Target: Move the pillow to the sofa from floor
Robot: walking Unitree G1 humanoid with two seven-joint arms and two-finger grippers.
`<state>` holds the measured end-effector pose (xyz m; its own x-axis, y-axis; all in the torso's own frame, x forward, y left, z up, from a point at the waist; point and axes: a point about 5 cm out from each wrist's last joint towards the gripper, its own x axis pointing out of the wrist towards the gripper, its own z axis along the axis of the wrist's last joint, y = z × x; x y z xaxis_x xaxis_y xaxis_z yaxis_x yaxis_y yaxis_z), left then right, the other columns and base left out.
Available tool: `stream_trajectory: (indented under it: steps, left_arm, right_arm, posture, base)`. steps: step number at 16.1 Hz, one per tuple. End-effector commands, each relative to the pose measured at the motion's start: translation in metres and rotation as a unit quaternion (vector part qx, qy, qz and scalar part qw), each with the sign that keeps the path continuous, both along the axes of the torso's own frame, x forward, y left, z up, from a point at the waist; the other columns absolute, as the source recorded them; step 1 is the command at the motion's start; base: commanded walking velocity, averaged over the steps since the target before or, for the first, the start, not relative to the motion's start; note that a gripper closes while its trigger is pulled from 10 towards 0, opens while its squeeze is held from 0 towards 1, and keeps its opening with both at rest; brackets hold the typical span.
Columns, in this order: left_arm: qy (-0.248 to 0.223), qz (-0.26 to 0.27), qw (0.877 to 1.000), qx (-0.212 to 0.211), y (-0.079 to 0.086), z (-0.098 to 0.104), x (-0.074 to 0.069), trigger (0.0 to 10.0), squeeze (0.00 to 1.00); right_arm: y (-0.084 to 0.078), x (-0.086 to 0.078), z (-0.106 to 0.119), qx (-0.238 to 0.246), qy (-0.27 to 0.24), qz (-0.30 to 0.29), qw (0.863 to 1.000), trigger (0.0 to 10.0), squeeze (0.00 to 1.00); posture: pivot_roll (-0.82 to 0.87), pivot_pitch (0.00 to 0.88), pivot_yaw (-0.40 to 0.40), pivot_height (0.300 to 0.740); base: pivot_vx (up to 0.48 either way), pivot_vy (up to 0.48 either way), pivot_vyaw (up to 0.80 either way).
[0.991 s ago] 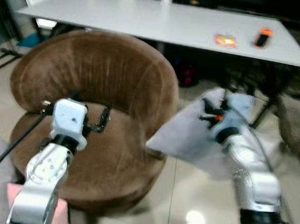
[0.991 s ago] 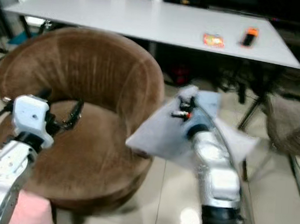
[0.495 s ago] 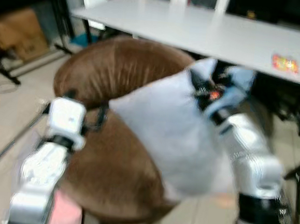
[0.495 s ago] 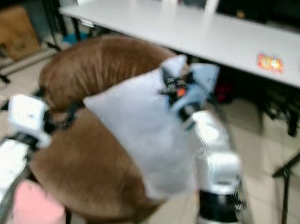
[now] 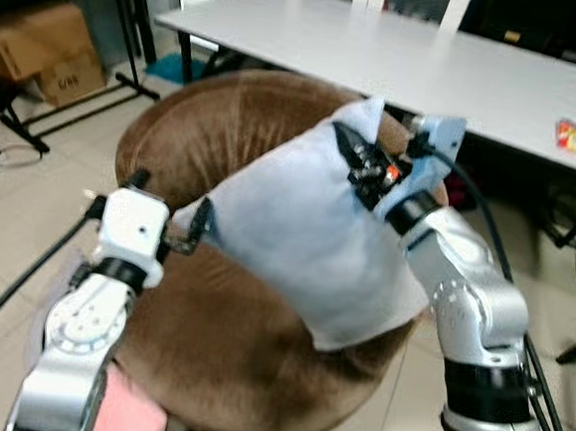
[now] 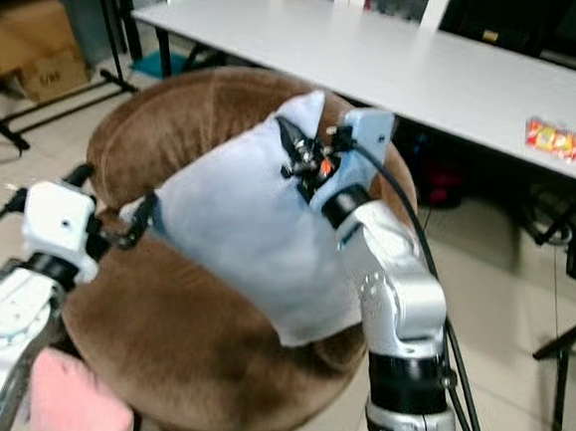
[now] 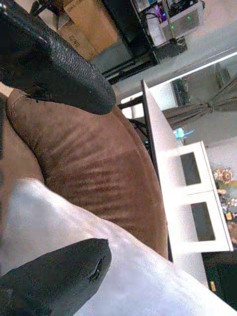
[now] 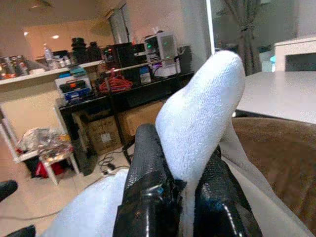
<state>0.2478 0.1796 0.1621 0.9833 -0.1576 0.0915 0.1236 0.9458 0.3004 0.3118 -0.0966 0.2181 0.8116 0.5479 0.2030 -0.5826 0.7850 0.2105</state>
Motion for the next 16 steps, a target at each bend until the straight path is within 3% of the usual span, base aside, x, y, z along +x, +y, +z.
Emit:
stream_trajectory:
  steps: [1,5,7,11,13,14,16]
  left_arm:
    - [-0.002,-0.001,1.0,0.007,-0.001,0.002,-0.001,10.0,0.0]
    - [-0.001,0.003,1.0,0.011,-0.001,0.001,-0.003,10.0,0.0]
    - [-0.004,0.003,1.0,0.014,0.0,0.002,-0.005,10.0,0.0]
    - [0.0,0.004,1.0,0.016,0.0,0.001,-0.007,10.0,0.0]
    - [0.004,0.003,1.0,0.016,-0.002,0.0,-0.01,10.0,0.0]
    - [0.006,0.003,1.0,0.017,-0.002,0.0,-0.012,10.0,0.0]
    - [0.012,0.008,1.0,0.02,0.0,0.0,-0.015,10.0,0.0]
  right_arm:
    - [0.006,0.0,0.016,0.008,-0.035,0.021,0.999,10.0,0.0]
    - [0.022,0.005,0.025,0.034,-0.039,0.056,0.997,10.0,0.0]
    - [0.037,0.005,0.039,0.072,-0.047,0.097,0.992,10.0,0.0]
    - [0.051,0.018,0.033,0.055,-0.047,0.115,0.991,10.0,0.0]
    - [0.058,0.034,0.001,-0.023,-0.015,0.112,0.993,10.0,0.0]
    - [0.06,0.046,-0.03,-0.11,0.027,0.083,0.99,10.0,0.0]
    - [0.049,0.057,-0.071,-0.198,0.091,0.011,0.976,10.0,0.0]
  posture:
    - [-0.02,0.0,-0.026,0.74]
    - [-0.01,0.0,-0.034,0.74]
    - [-0.01,0.0,-0.033,0.74]
    - [-0.01,0.0,-0.039,0.74]
    - [0.0,0.0,-0.042,0.74]
    - [0.01,0.0,-0.046,0.74]
    - [0.03,0.0,-0.057,0.74]
  base:
    - [0.0,0.0,0.0]
    - [0.0,0.0,0.0]
    - [0.0,0.0,0.0]
    - [0.0,0.0,0.0]
    - [0.0,0.0,0.0]
    - [0.0,0.0,0.0]
    - [0.0,0.0,0.0]
